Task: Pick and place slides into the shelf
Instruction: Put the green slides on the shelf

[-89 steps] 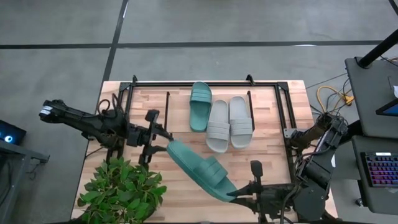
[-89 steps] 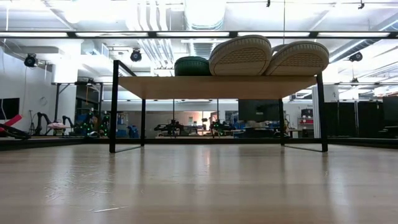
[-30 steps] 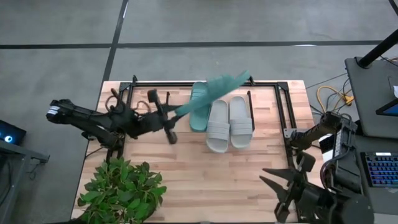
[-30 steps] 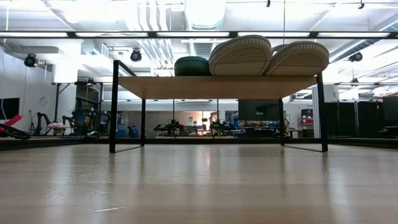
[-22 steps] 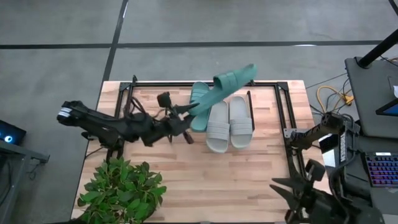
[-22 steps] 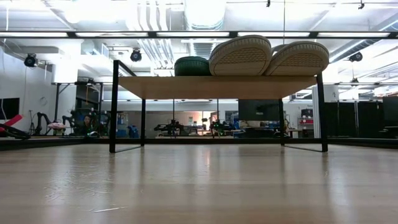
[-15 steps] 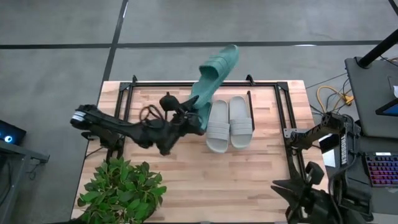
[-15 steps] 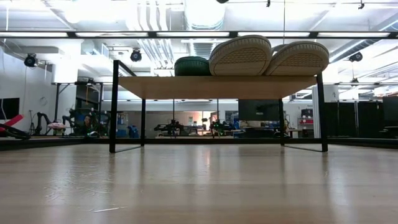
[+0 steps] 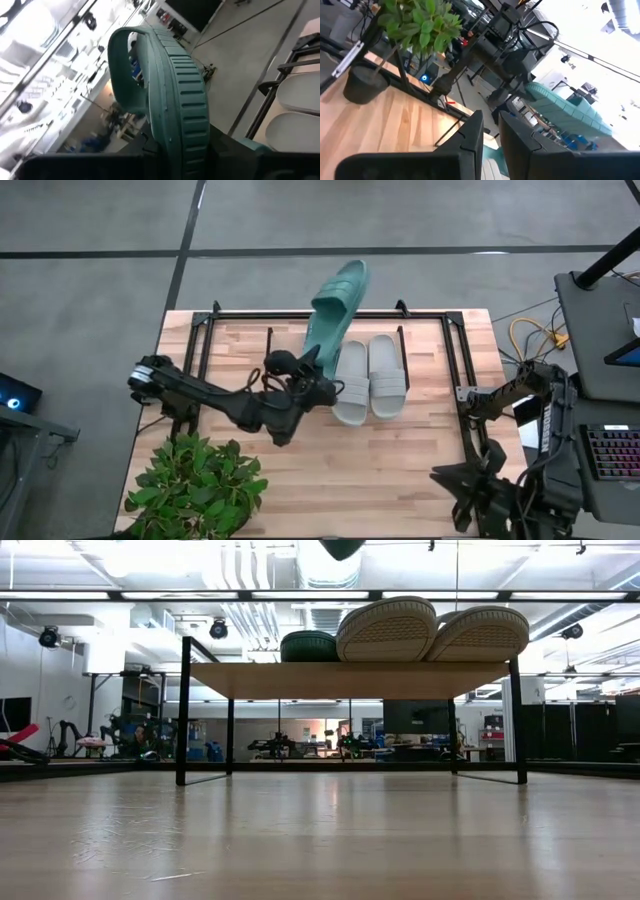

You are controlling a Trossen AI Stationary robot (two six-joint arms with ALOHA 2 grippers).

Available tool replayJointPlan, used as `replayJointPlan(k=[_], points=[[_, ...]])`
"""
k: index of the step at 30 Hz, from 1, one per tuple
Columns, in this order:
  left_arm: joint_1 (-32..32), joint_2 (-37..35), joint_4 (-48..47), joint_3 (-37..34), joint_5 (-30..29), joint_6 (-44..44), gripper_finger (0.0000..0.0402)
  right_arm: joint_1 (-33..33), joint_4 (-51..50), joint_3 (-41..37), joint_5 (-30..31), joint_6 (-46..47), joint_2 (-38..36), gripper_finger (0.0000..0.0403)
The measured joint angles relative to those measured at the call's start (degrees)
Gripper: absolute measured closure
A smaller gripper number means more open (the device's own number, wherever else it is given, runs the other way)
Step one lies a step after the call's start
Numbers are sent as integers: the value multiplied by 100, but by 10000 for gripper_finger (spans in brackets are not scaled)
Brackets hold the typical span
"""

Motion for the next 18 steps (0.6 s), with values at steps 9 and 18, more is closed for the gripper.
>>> replayJointPlan(k=[9, 18], points=[[72, 243, -25, -236, -403, -945, 359, 0, -7, -369, 36, 67, -4, 351], [99, 431, -30, -247, -383, -1080, 359, 0, -57, -442, 41, 65, -15, 351]])
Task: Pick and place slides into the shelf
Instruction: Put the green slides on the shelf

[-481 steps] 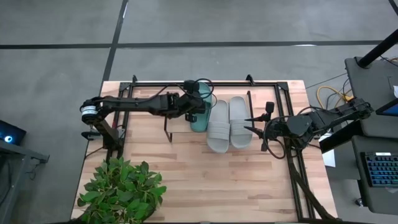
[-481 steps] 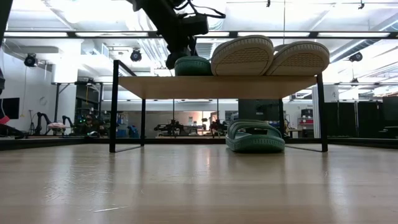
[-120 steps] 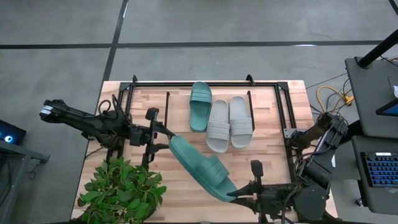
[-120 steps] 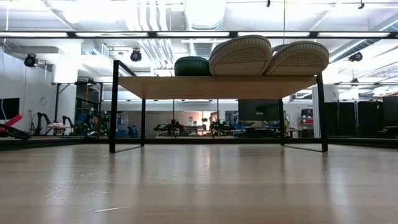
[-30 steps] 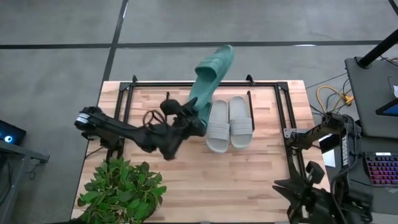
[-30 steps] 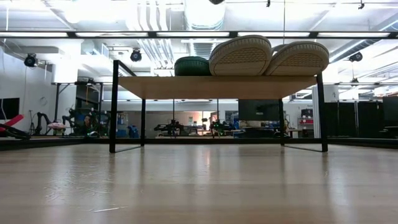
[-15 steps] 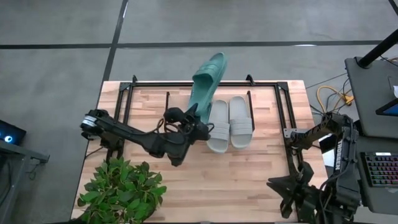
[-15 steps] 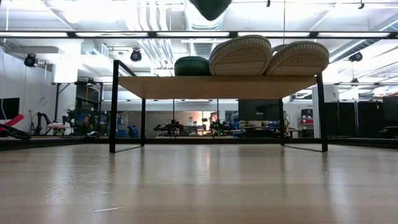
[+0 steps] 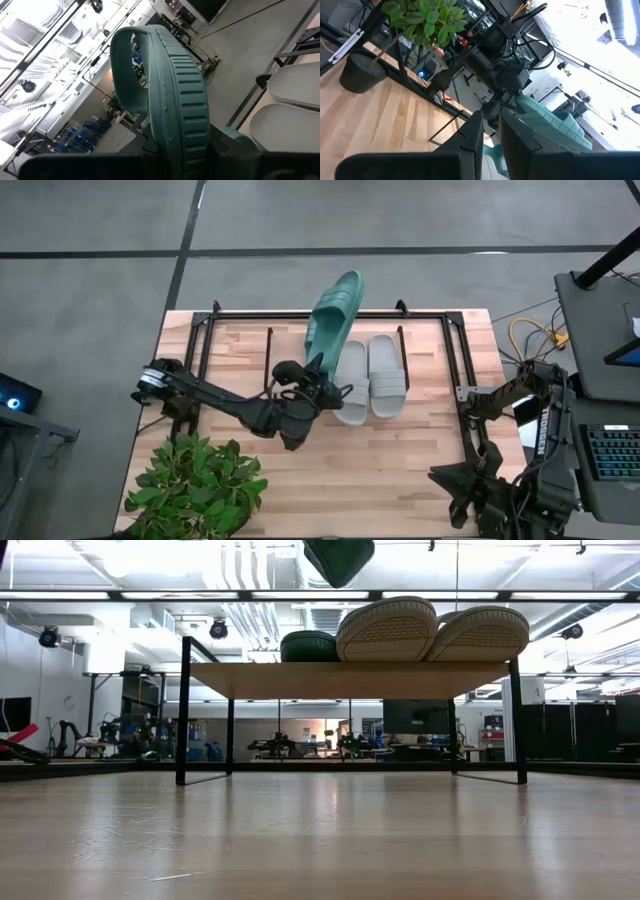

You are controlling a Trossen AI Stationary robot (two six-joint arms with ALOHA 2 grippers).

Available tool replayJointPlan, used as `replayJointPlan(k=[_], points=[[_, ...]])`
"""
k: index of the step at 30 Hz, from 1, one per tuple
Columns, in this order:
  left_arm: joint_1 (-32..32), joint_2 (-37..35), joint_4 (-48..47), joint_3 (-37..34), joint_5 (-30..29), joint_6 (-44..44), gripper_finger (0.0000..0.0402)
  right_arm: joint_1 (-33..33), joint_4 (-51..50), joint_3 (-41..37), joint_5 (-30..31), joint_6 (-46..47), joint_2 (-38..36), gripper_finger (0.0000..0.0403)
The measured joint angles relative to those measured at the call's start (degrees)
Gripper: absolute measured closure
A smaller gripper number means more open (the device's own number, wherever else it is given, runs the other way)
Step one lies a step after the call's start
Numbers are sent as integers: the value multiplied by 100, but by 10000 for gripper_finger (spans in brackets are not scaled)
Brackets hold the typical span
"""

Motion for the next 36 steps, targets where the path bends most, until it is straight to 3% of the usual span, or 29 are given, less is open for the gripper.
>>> replayJointPlan(k=[9, 18, 22, 30, 36], points=[[233, -227, -2, -350, -3, 146, 359, 0, -4, 0, -30, -3, -5, 351], [207, -1104, 93, -1603, -7, 12, 359, 0, -4, -13, -44, -7, -5, 351], [202, -1288, 369, -2102, 21, -520, 359, 0, -3, -13, -44, 11, -5, 351], [170, -1228, 395, -2203, 22, -680, 359, -29, -116, -13, -32, 52, -5, 351], [170, -1263, 402, -2194, -8, -669, 359, -632, -1311, -13, -17, 351, -124, 351]])
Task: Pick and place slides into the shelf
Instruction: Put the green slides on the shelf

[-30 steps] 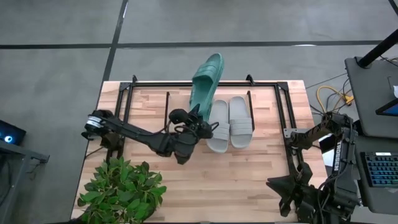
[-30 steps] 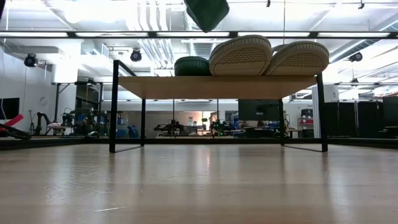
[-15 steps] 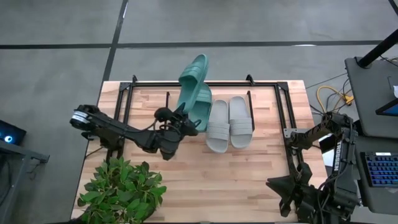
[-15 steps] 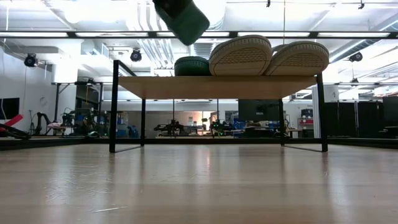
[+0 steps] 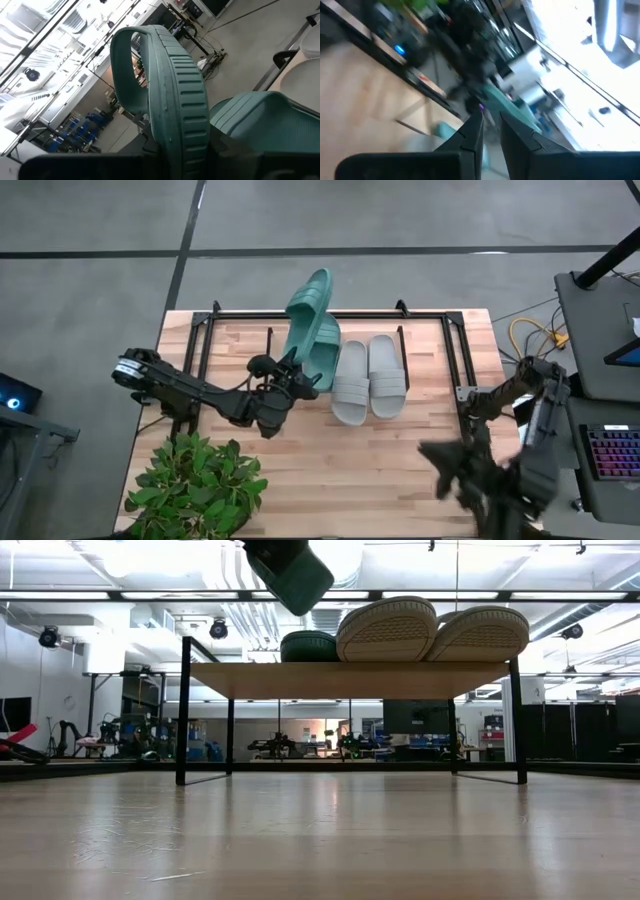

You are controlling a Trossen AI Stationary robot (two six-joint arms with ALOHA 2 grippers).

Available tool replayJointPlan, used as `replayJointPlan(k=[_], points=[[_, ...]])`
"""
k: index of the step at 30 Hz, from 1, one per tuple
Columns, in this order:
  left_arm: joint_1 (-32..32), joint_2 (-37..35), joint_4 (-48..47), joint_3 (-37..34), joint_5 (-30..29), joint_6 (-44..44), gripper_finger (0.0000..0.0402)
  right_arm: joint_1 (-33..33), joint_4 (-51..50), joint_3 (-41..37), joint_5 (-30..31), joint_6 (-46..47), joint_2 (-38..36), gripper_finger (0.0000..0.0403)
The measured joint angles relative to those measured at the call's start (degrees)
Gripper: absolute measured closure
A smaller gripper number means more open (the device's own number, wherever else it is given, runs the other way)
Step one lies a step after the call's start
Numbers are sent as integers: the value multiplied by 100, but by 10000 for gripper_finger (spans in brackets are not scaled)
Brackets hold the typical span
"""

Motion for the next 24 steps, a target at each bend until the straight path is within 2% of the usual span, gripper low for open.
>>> replayJointPlan(k=[4, 9, 14, 17, 20, 21, 24], points=[[0, -1, -7, 0, 6, 16, 359, -720, -231, 5, 15, -18, -355, 339], [4, -1, -4, 2, 7, 648, 359, -1639, -208, 59, -75, -417, -1000, 286], [14, -1, -8, 2, 7, 1164, 359, -2468, -16, 347, -538, -517, -1771, 230], [44, -1, -55, 7, 9, 1198, 359, -2833, 690, 582, -973, -1098, -2174, 212], [117, -1, -55, 9, 12, 1200, 359, -3113, 2198, 740, -2052, -2574, -2514, 205], [142, -1, -55, 9, 10, 1201, 359, -3222, 2816, 745, -2660, -3175, -2616, 205], [205, -1, -55, 9, 9, 1204, 359, -3608, 4559, 714, -4996, -4633, -2872, 207]])
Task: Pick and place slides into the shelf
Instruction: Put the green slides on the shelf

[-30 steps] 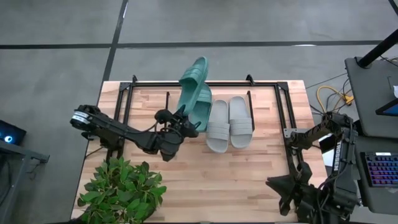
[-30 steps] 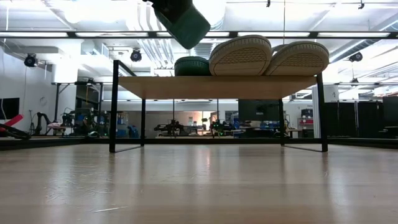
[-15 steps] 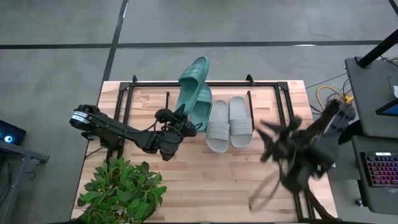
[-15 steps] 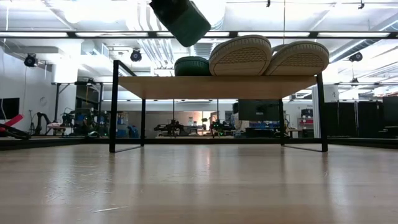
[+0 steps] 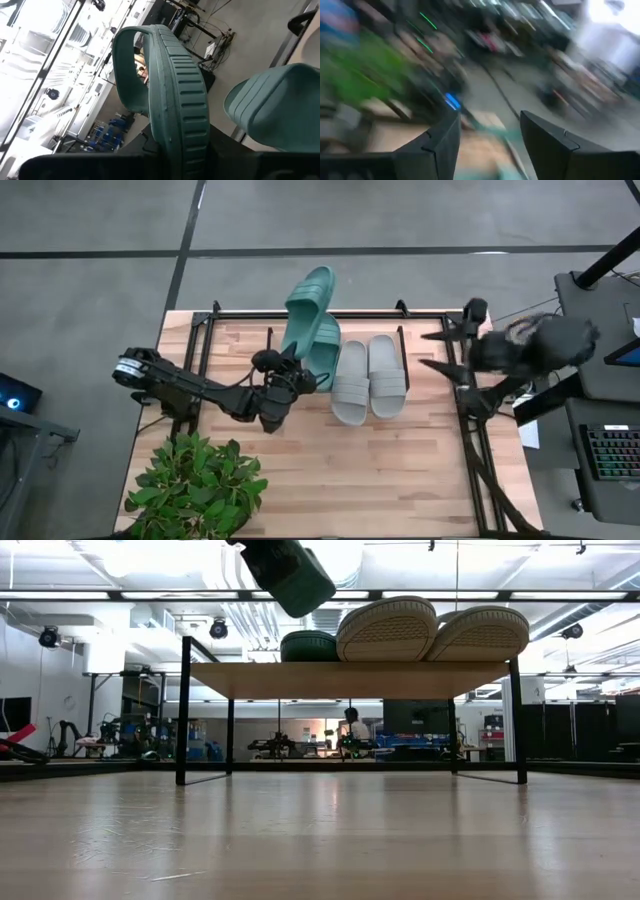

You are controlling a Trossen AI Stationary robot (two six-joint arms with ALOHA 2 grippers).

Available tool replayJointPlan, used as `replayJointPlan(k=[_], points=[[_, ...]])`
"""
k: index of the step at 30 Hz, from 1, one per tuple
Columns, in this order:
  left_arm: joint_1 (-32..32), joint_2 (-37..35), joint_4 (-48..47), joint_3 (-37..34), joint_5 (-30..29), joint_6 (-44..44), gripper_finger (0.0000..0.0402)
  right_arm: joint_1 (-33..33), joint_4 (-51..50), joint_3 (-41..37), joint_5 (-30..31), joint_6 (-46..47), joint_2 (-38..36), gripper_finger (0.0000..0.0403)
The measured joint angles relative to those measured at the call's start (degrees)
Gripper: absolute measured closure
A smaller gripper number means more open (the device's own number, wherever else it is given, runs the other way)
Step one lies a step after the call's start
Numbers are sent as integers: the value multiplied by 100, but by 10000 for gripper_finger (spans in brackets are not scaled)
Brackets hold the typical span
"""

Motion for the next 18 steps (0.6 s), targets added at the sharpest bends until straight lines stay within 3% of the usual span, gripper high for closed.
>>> replayJointPlan(k=[2, 8, 14, 18], points=[[13, 0, 0, 0, -2, 0, 359, -314, 684, -4, -991, -424, -95, 211], [11, -3, 0, 0, 9, 15, 359, -1598, 649, -6, -1274, -580, -193, 223], [11, -4, 0, 0, 4, 30, 359, -3478, 617, 7, -3744, 243, 332, 225], [15, -4, 0, 0, 4, 107, 359, -4691, 700, 7, -4990, 947, 857, 225]])
